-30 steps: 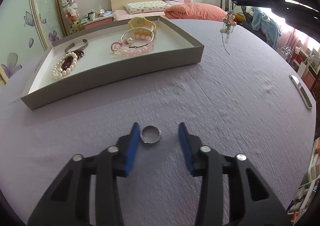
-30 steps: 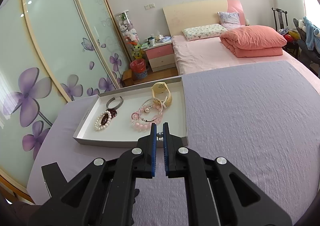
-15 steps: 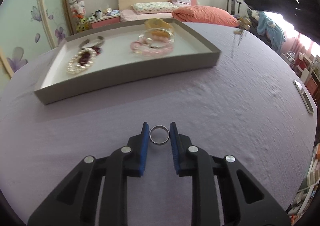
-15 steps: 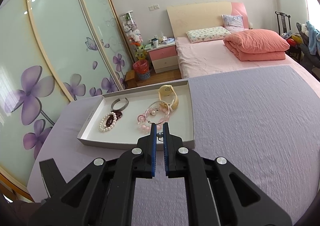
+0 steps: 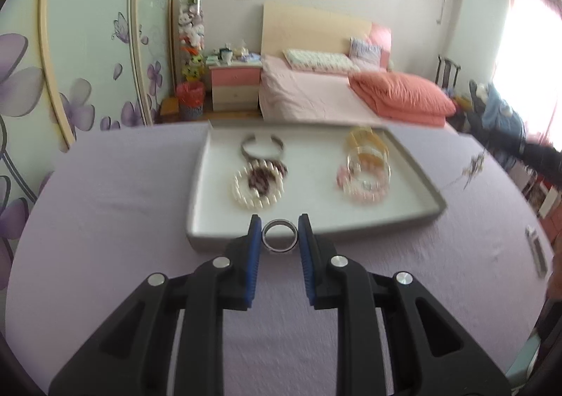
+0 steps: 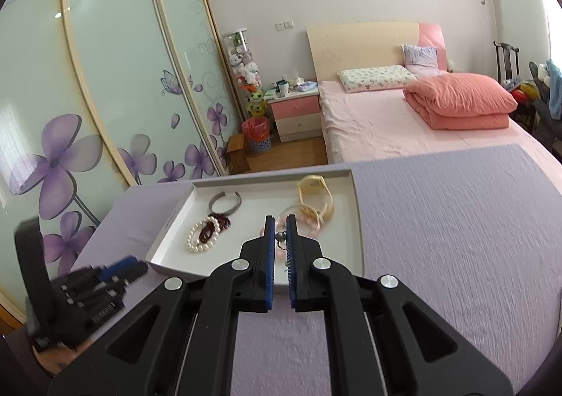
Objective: Organize jewelry
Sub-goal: 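Lower the earrings and ring into the tray and open both tools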
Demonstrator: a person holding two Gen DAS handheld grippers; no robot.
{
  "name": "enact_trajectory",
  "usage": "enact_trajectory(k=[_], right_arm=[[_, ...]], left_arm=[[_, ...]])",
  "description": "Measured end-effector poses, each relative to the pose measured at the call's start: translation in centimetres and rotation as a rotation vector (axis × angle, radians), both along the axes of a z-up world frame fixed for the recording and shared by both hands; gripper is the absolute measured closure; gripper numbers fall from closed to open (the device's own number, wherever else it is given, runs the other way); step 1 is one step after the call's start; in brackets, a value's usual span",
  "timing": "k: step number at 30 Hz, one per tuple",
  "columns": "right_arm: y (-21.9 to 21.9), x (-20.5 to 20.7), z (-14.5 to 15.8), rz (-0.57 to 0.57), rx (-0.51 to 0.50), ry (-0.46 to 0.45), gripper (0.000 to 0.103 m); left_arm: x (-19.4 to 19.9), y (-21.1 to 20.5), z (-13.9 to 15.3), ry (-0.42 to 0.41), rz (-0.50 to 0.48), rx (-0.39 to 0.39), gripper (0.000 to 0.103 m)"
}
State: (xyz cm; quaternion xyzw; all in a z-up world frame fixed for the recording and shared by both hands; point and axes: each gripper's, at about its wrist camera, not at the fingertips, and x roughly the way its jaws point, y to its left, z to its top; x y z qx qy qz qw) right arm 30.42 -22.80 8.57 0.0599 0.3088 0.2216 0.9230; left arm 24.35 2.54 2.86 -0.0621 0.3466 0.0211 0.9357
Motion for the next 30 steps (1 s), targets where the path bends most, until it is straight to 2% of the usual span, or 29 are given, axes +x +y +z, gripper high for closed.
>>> enact_trajectory(k=[4,9,13,18,24,30], right_arm=[[1.4,0.5,1.0,0.011,0.0,-0.042,0.097],[2.8,1.6,1.4,0.022,-0.005,-0.068,0.097],[3.9,3.2,0.7,0.03,-0.017,-0.06,0.097],[5.3,5.3,-1.8,0.026,-0.057,-0.018,0.097],[6.1,6.9,-3.8,0.011,-0.095,0.015,0.097],[6.2,7.5,-4.5,0.003,-0.117,0.018,0.097]], left_arm=[[1.3,1.2,2.2,-0.048,0.01,-0.025,0.082],[3.5,1.8,3.3,-0.07,0.009,-0.041,0.082],[5.3,1.9,3.0,-0.06,0.008,-0.047,0.082],[7.1,1.8,1.9,-0.041,0.011,-0.052,0.082],[8.0,1.8,0.7,-0.024,0.018,-0.057,0.082],[8.4,1.5,0.4,-0.019,0.014,-0.054,0.082]])
